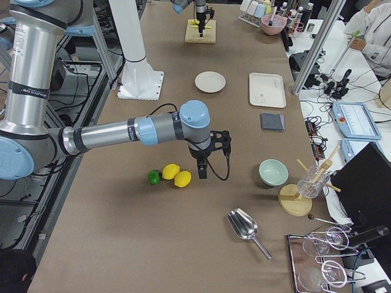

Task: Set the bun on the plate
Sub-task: 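Lower the left gripper onto the white bun and grasp it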

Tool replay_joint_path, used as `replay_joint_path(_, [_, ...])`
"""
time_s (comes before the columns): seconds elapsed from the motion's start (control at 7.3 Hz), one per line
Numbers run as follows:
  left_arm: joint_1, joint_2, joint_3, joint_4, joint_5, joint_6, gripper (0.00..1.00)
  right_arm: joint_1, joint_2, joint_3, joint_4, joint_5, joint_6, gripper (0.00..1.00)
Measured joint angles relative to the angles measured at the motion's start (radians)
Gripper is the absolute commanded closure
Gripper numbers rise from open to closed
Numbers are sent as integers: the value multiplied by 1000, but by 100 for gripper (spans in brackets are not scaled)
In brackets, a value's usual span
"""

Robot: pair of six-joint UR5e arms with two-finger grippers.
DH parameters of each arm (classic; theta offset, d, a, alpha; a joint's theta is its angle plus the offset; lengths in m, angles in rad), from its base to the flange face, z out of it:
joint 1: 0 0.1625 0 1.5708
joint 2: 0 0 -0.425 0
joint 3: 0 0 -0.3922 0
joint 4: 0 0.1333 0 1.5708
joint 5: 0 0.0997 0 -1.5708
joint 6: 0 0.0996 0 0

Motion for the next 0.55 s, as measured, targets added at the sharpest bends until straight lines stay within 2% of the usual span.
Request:
replay_joint_path(0.14, [2,3,1,-1,2,8,23,2,0,-3,0,-1,-4,0])
replay_joint_path(0.55, [-2,13,-1,-1,0,42,72,3,1,-4,0,-2,-6,0])
